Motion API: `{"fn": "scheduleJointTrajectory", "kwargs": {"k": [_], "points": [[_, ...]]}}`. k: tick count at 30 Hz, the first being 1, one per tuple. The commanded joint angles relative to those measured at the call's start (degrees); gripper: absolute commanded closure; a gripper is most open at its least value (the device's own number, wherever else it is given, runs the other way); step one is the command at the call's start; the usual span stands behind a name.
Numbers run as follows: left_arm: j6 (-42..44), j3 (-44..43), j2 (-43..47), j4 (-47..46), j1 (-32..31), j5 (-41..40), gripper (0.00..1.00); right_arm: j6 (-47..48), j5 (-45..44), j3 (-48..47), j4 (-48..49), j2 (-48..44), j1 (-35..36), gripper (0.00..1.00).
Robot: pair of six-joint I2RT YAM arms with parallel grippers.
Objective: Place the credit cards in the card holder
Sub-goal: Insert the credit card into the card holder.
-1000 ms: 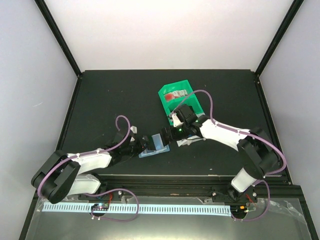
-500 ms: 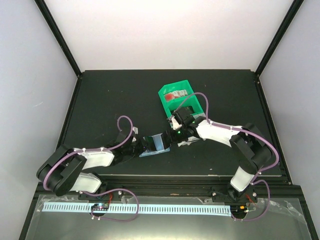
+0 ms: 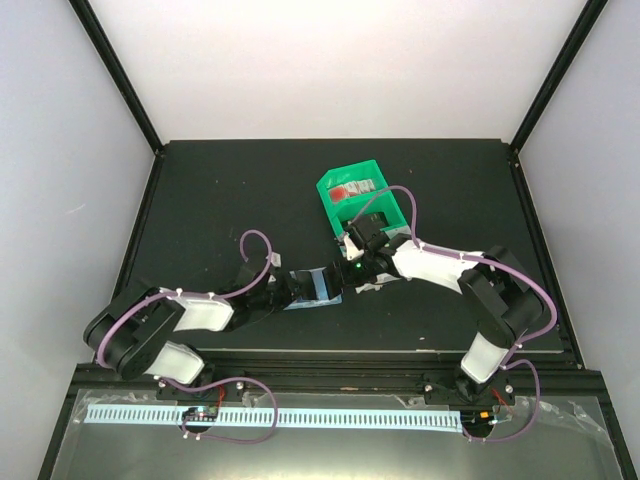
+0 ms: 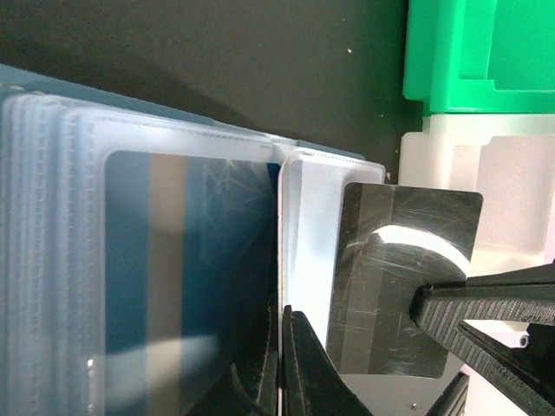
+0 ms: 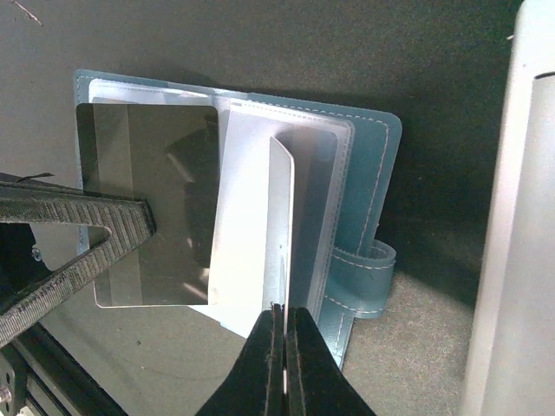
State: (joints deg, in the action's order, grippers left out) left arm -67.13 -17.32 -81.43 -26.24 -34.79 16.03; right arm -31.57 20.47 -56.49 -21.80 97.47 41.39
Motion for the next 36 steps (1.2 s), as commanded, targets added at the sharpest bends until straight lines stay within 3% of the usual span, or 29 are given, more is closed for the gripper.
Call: {"fn": "scheduleJointTrajectory", "kwargs": {"k": [1, 13, 20, 25, 28, 33, 36], "points": [[0.15, 0.82, -2.12, -3.90, -0.93, 1.55, 0.98, -0.45, -3.52, 1.19, -0.34, 1.75, 0.25, 0.99], [-2.11, 2.52, -7.95, -12.42, -2.53, 4.24, 0.98, -1.80, -4.35, 1.64, 0.16, 1.93, 0.25, 0.99], [-2.45, 2.15, -10.29, -12.45, -2.52, 5.20, 0.93, -2.17, -5.01, 1.82, 0.27, 1.81, 0.28, 0.99], [-1.27, 1.58, -7.91, -6.95, -2.55, 4.76, 0.84, -2.35, -6.47, 1.83, 0.16, 1.56, 0.22, 0.99], [1.50, -0.23, -5.01, 1.53, -2.53, 4.09, 0.76, -2.44, -7.22, 1.86, -0.08, 1.65, 0.27, 0.99], [4.50, -4.26, 0.11, 15.04, -3.66, 1.54, 0.54, -2.02, -7.70, 1.63, -0.82, 2.68, 0.34, 0.99], [5.44, -5.72, 2.20, 20.12, -4.07, -0.71, 0.46, -1.76, -8.19, 1.49, -1.07, 3.20, 0.27, 0.99]]}}
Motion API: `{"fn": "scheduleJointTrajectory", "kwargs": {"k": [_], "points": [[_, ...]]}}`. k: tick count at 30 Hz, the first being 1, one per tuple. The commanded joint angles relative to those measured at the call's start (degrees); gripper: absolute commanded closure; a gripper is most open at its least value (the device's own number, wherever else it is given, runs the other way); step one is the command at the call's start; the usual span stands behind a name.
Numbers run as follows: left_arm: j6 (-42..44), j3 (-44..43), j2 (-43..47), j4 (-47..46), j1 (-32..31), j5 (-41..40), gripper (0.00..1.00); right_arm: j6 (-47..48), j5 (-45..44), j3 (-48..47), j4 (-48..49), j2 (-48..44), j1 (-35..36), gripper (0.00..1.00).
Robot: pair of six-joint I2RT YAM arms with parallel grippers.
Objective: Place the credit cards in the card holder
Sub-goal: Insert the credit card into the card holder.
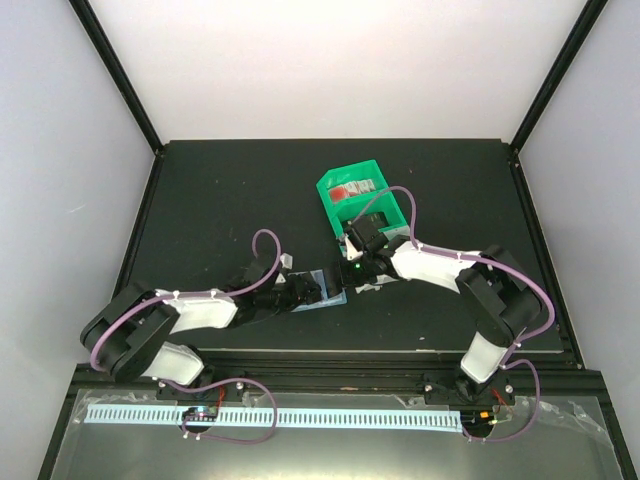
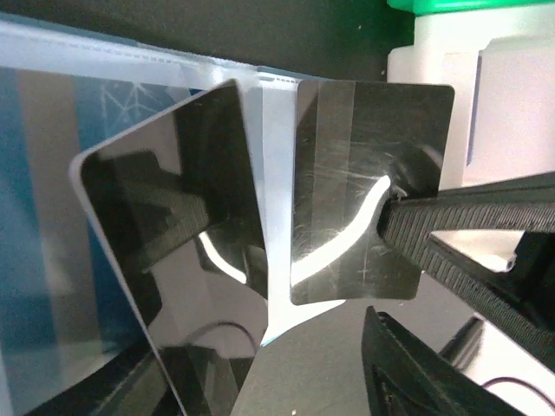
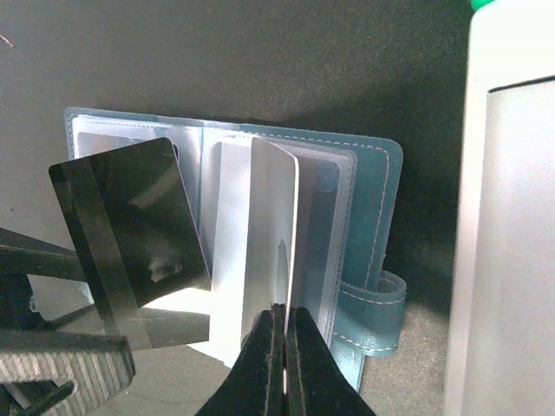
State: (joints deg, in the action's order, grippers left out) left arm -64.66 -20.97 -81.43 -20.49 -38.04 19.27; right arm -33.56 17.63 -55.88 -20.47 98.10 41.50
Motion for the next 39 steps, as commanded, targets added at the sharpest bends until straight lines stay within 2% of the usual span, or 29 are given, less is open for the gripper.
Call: {"fn": "scheduleJointTrajectory", "kwargs": {"k": [1, 6, 19, 22, 28, 30, 39], "points": [[3.30, -2.32, 2.62, 15.25, -0.85, -4.39, 0.43, 0.25, -5.45, 0.93, -2.39, 2.58, 0.09, 0.99], [4.19, -3.96, 1.34, 17.93, -0.88, -4.07, 0.38, 0.18, -5.30, 1.03, -2.21, 2.60, 0.16, 0.99], [3.33, -3.26, 4.59, 20.27, -0.82, -7.47, 0.43, 0.23, -5.08, 1.03, -1.94, 2.28, 0.13, 0.99], [2.76, -2.82, 5.20, 19.84, -0.64, -7.73, 0.52, 0.29, -5.07, 1.03, -1.90, 2.19, 0.19, 0.99], [2.82, -2.76, 4.17, 19.49, -0.40, -8.25, 0.91, 0.28, -5.23, 1.20, -1.79, 1.94, 0.16, 0.99], [3.00, -2.61, 4.25, 19.62, -0.17, -8.16, 0.98, 0.17, -5.32, 1.34, -1.71, 1.84, 0.14, 0.99], [5.15, -2.99, 2.45, 17.20, 1.25, -2.50, 0.99, -0.81, -6.83, 2.40, -0.14, -1.32, 0.15, 0.99]]}}
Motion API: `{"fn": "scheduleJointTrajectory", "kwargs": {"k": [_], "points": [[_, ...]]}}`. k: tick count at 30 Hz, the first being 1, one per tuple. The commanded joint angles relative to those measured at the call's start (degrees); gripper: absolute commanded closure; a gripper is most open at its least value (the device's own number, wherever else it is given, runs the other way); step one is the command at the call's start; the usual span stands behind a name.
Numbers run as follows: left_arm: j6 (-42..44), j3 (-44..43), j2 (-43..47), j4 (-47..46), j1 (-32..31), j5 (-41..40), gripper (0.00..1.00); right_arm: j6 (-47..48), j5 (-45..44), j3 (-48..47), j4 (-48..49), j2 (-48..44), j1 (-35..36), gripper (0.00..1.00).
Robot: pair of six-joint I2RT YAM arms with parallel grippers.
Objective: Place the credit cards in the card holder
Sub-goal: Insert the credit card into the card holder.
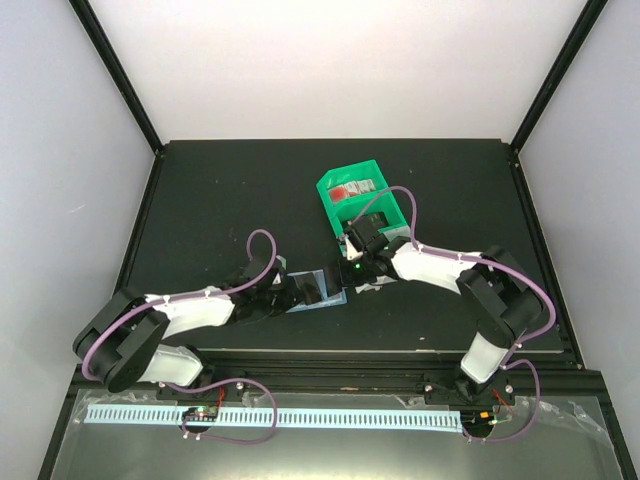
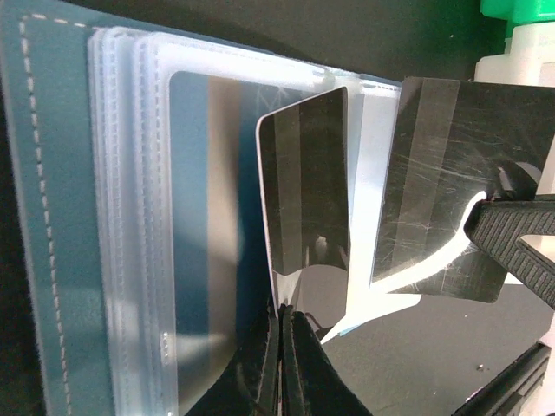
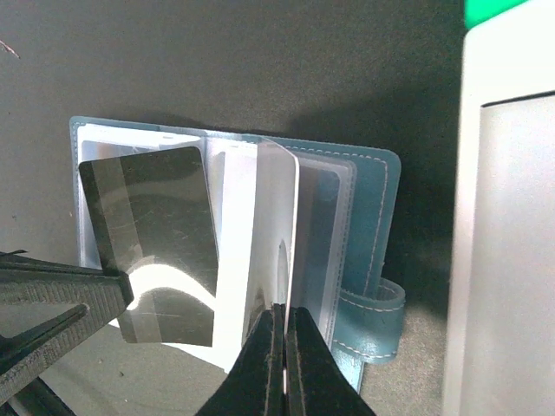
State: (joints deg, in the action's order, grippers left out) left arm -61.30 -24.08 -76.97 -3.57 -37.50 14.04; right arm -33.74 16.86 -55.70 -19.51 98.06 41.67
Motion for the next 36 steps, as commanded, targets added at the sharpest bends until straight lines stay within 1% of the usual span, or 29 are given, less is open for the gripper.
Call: {"fn": "scheduleJointTrajectory", "kwargs": {"k": [1, 7, 14, 21, 30, 36], "points": [[1.79, 0.02, -2.26, -0.17, 0.73, 3.36, 0.98, -0.86, -6.75, 2.29, -1.25, -1.97, -0.06, 0.99], [2.38, -0.08, -2.48, -0.14, 0.80, 5.29, 0.98, -0.60, -9.77, 2.18, -3.32, -2.99, -0.07, 0.99], [3.25, -0.61, -3.64, 0.44, 1.14, 8.33, 0.98, 0.51, -8.60, 2.38, -4.34, -1.51, -0.02, 0.99], [0.81, -0.30, -6.33, -2.04, 1.03, 11.68, 0.98, -0.01, -8.89, 2.40, -4.16, -0.17, -0.01, 0.99], [3.36, -3.87, -10.65, -3.44, 1.04, 14.04, 0.98, 0.03, -8.49, 2.69, -3.50, 0.19, -0.01, 0.99], [3.73, -4.84, -13.09, -4.89, 0.96, 14.28, 0.95, 1.22, -6.74, 2.12, -2.06, -1.46, -0.06, 0.99]]}}
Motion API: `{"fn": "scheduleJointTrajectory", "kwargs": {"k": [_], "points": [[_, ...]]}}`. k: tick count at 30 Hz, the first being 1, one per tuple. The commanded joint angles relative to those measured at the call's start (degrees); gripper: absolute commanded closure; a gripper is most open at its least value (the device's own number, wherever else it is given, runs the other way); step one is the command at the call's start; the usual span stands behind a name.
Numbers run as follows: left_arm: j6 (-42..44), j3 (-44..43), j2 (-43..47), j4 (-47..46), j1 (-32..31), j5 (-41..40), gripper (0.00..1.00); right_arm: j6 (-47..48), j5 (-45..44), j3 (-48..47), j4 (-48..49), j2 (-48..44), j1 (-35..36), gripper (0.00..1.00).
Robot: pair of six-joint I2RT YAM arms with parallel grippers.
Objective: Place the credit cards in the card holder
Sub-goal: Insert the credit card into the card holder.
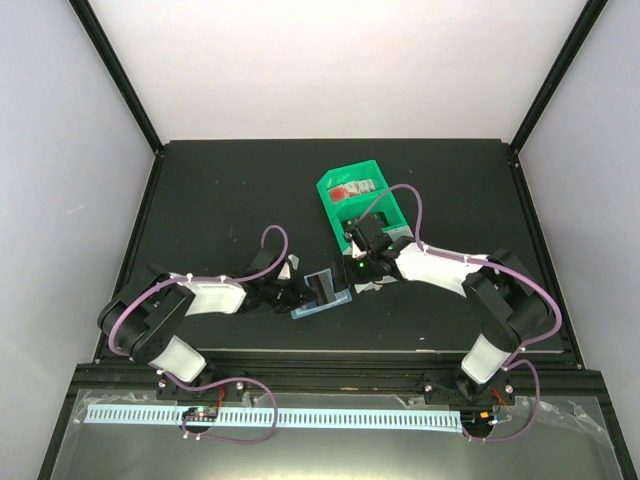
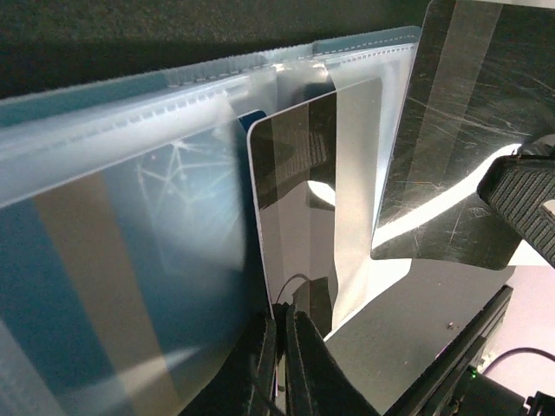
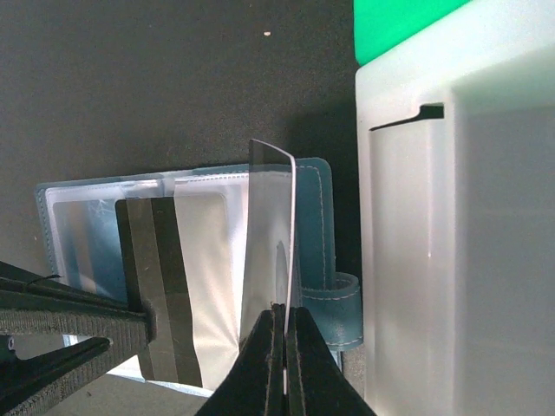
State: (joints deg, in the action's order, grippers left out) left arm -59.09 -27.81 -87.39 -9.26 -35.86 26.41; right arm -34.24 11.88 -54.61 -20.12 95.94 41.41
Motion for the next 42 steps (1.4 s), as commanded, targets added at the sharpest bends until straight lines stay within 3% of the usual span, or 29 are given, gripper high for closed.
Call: {"fn": "scheduleJointTrajectory", "kwargs": {"k": [1, 7, 13, 18, 24, 27, 35, 42], "points": [[1.63, -1.22, -2.36, 0.97, -0.71, 1.31, 0.95, 2.14, -1.92, 0.56, -1.68, -0.34, 0.25, 0.99], [3.40, -2.50, -1.20, 4.67, -0.82, -2.28, 0.93, 5.05, -8.31, -3.27, -8.90, -4.88, 0.77, 0.99], [3.90, -2.74, -1.47, 5.49, -1.31, -2.87, 0.86, 5.74, -17.33, -5.51, -15.38, -2.88, 4.38, 0.99], [6.05, -4.46, -1.25, 8.21, -2.15, -3.37, 0.73, 5.89, -19.21, -7.16, -17.24, -0.32, 6.30, 0.99], [9.01, -8.04, 0.19, 15.55, -5.54, -7.82, 0.50, 5.33, -19.94, -8.12, -17.61, 2.19, 7.38, 0.99], [9.52, -8.90, -0.68, 16.34, -6.68, -8.65, 0.45, 4.64, -18.34, -7.07, -16.11, 2.29, 7.41, 0.99], [12.85, -13.21, -5.00, 16.03, -7.56, -9.45, 0.45, 1.37, -17.12, -4.45, -13.02, 0.64, 7.34, 0.99], [17.28, -14.02, -6.65, 13.58, -7.56, -10.80, 0.51, 0.24, -16.62, -3.47, -11.08, -0.11, 7.30, 0.99]]}}
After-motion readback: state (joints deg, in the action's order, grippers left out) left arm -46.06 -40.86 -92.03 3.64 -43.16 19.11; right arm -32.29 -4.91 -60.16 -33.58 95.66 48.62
